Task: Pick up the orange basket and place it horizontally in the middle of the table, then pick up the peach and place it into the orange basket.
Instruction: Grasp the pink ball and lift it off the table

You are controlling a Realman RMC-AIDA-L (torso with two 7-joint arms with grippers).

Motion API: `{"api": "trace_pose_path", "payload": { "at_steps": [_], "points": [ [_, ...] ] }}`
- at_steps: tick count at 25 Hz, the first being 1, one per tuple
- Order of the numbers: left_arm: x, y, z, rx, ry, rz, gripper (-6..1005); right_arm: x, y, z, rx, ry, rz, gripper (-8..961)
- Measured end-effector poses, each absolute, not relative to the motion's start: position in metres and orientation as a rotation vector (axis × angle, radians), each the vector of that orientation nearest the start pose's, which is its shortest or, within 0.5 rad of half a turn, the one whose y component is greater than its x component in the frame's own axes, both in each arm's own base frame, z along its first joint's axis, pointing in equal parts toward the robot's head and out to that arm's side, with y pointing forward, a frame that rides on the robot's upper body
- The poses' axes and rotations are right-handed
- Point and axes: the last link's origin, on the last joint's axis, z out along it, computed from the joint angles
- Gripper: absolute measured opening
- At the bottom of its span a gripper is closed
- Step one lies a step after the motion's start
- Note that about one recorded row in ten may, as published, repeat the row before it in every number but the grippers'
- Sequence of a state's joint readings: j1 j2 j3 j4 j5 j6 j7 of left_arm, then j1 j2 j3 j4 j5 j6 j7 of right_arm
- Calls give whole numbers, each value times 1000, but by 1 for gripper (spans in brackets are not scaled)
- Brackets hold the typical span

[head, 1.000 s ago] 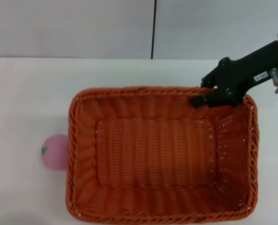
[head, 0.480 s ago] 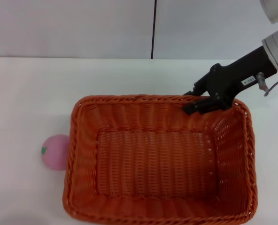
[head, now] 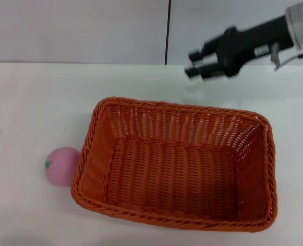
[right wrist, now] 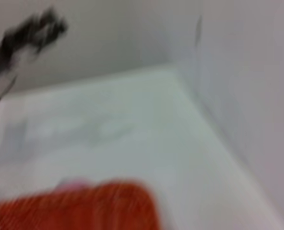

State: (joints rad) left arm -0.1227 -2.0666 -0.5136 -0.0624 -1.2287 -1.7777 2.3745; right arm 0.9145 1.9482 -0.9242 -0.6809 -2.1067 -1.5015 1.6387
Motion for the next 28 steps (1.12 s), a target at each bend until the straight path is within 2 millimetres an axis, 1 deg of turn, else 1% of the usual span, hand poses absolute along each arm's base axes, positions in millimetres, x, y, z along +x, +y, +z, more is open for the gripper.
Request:
{"api": "trace_pose_path", "payload": {
  "at_steps": [3,5,9,10,11,14,15,16,17,19,20,21,22,23,25,26,27,28],
  "points": [
    [-367,190,46,-1280,-710,-1274,725,153,419,34,-2856,293,510,408],
    [-368,189,45,-1326,-707,-1257,724,164,414,44,-2755,310,681,408],
    [-375,190,47,-1440,-749,-1210,722,199,392,60,-2479,372,990,407],
    [-378,193,47,-1501,-780,-1188,722,221,377,67,-2311,404,1102,407],
    [-378,193,47,-1501,-780,-1188,721,221,377,67,-2311,404,1102,407],
    [-380,200,46,-1616,-835,-1151,719,255,355,75,-2080,443,1196,407],
    [-381,201,46,-1641,-849,-1140,719,277,342,77,-1940,494,1232,407],
    [-382,204,45,-1687,-869,-1117,718,277,342,77,-1940,494,1232,407],
    [-382,206,44,-1730,-886,-1094,718,288,336,78,-1881,524,1240,407],
    [-382,206,44,-1730,-886,-1094,717,308,323,81,-1759,578,1247,407],
    [-382,207,43,-1766,-894,-1076,716,323,311,82,-1680,609,1242,407],
    [-382,207,43,-1766,-894,-1076,715,323,311,82,-1680,609,1242,407],
    [-383,214,34,-1894,-920,-986,715,331,302,82,-1642,624,1233,407],
    [-385,217,29,-1951,-935,-929,714,331,302,82,-1642,624,1233,407],
    [-385,217,29,-1951,-935,-929,713,338,295,82,-1623,637,1219,407],
    [-385,217,29,-1951,-935,-929,713,338,295,82,-1623,637,1219,406],
    [-387,218,22,-2018,-957,-868,712,343,291,84,-1602,646,1214,406],
    [-387,216,21,-2049,-962,-849,712,343,291,84,-1602,646,1214,406]
  ]
}}
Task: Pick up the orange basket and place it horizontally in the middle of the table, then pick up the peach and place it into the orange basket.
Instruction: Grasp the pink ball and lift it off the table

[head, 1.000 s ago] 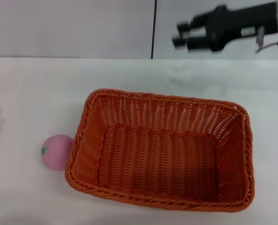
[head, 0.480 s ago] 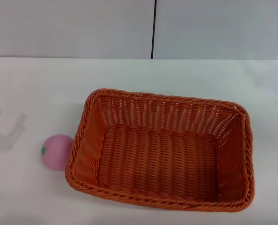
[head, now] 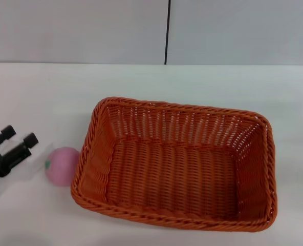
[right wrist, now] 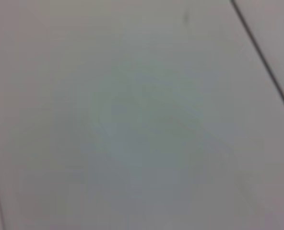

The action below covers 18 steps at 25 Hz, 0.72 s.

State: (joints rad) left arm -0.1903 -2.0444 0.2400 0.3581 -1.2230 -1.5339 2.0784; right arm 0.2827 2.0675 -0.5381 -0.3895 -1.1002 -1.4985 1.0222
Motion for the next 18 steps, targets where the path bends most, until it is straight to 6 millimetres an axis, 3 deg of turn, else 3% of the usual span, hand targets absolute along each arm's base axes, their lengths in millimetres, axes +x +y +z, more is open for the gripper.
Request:
{"api": "trace_pose_path", "payload": {
  "at_steps": [7,18],
  "points": [
    [-386,204,12,-2198,-971,-794,708,347,290,84,-1564,674,1218,406],
    [-385,204,4,-2237,-975,-764,702,344,293,81,-1570,679,1229,407]
  ]
}}
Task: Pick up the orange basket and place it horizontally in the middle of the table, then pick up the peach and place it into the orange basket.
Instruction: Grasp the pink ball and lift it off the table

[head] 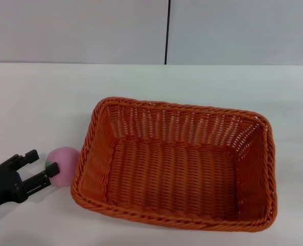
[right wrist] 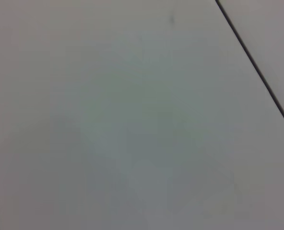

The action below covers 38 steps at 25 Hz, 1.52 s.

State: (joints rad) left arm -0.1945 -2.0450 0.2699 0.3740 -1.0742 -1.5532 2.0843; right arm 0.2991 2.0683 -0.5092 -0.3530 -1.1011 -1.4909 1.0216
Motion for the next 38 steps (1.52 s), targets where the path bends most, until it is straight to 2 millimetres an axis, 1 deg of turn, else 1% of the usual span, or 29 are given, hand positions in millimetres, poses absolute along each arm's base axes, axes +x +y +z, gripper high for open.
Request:
{"api": "trace_pose_path", "payload": {
  "at_steps": [18,37,38],
  "points": [
    [-381,210,-9,-2280,-979,-723,692,347,289,80,-1558,693,1233,408],
    [-378,210,-13,-2312,-981,-727,681,348,289,80,-1555,699,1230,406],
    [-378,210,-13,-2310,-980,-728,663,348,289,80,-1555,699,1229,406]
  ]
}}
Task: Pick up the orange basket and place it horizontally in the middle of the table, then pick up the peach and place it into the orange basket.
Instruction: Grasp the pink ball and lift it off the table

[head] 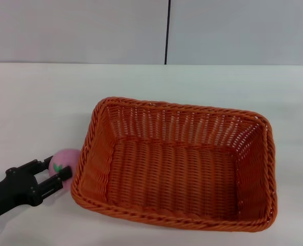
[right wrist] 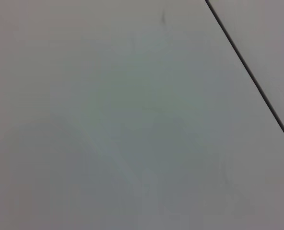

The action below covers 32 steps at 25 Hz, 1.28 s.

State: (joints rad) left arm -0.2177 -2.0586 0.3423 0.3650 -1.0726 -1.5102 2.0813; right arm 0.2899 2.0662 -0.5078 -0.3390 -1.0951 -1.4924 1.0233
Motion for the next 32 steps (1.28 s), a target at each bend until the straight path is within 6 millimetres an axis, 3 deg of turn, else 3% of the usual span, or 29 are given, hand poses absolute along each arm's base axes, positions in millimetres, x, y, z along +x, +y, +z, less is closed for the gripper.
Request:
{"api": "trace_pose_path", "payload": {
  "at_steps": [11,14,32],
  "points": [
    [-380,210,-11,-2299,-930,-712,466,349,289,79,-1553,702,1227,407],
    [-381,210,-9,-2286,-934,-717,367,349,288,79,-1553,702,1227,407],
    [-378,210,-2,-2243,-929,-785,213,351,288,79,-1537,709,1222,408]
  ]
}}
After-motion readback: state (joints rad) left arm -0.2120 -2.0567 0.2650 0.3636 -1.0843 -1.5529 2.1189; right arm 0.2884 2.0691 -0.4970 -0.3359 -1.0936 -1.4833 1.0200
